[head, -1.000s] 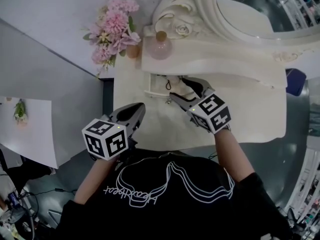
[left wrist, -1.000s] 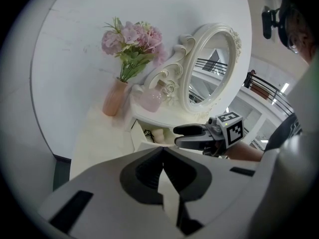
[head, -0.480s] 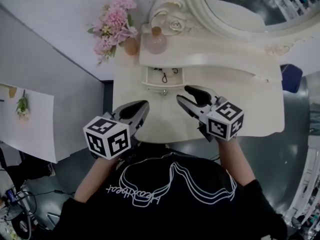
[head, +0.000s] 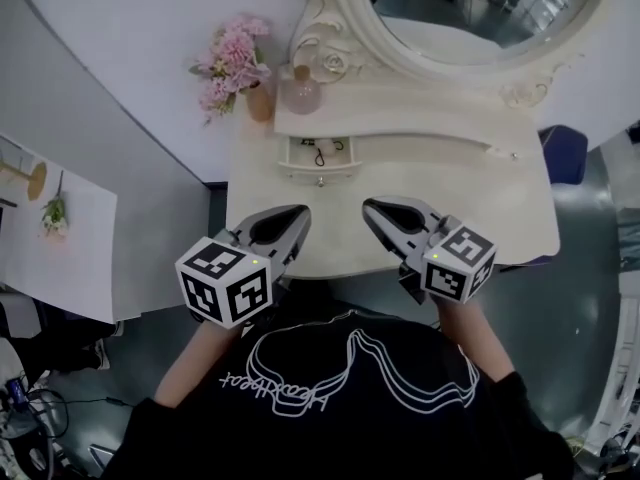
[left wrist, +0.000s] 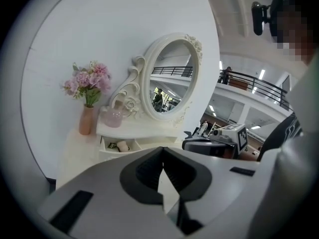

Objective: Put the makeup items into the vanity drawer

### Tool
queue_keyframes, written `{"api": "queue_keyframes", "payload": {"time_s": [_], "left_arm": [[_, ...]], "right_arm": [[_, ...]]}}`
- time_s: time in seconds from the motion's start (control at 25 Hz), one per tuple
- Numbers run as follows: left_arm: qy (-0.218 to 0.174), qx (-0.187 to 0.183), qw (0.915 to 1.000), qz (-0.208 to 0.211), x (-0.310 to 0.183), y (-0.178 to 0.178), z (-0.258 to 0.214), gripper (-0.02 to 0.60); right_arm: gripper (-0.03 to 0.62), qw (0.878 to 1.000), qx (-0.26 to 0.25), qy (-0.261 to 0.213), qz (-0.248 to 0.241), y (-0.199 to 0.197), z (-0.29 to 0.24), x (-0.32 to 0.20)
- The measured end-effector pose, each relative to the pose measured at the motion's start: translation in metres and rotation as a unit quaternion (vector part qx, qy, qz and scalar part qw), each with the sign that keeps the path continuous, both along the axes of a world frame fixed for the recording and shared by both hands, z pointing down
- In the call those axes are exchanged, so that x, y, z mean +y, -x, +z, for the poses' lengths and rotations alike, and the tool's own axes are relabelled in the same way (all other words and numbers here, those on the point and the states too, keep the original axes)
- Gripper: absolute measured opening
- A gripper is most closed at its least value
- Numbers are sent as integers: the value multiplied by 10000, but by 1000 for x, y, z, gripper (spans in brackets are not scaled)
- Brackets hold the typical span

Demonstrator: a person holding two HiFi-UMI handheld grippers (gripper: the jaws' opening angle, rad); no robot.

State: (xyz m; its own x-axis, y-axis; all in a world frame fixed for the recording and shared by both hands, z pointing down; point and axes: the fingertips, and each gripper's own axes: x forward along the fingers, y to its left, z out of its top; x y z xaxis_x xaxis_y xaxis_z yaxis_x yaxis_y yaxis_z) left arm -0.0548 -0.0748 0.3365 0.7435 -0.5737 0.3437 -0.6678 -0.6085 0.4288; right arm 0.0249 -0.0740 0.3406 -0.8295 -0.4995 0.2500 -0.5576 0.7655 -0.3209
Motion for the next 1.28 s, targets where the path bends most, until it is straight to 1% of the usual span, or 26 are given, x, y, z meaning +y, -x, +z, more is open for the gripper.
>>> {"api": "queue_keyframes", "payload": {"time_s": [0.08, 0.16, 0.36, 0.52, 0.64, 0.8, 0.88, 1.04, 1.28], "left_arm": [[-99, 23, 9999, 60, 7, -6, -8, 3], [-193, 31, 9997, 116, 13, -12, -14, 3], [-341, 4, 9992, 203, 24, -21, -26, 3], [-422, -41, 9989, 223, 28, -23, -34, 3], [-466, -59, 9986, 235, 30, -24, -39, 3], [-531, -73, 9982, 272, 33, -26, -45, 3], [-567, -89, 9979, 290, 33, -27, -48, 3], [-596, -112, 9977, 314, 32, -28, -51, 3], [-651, -136, 9972, 355, 32, -33, -54, 3]], "right_arm": [[6, 9993, -335, 126, -64, 1, -10, 13], [6, 9985, -514, 144, -87, -1, -16, 23], [6, 9991, -401, -141, -26, -6, -26, 35], [6, 9986, -491, -212, -13, -6, -35, 36], [6, 9983, -556, -190, -45, -4, -39, 38], [6, 9964, -838, -41, -126, -4, -44, 41], [6, 9965, -823, -56, -107, -6, -45, 39], [6, 9978, -631, -178, -54, -8, -46, 38], [6, 9976, -619, -307, -99, -11, -54, 41]]}}
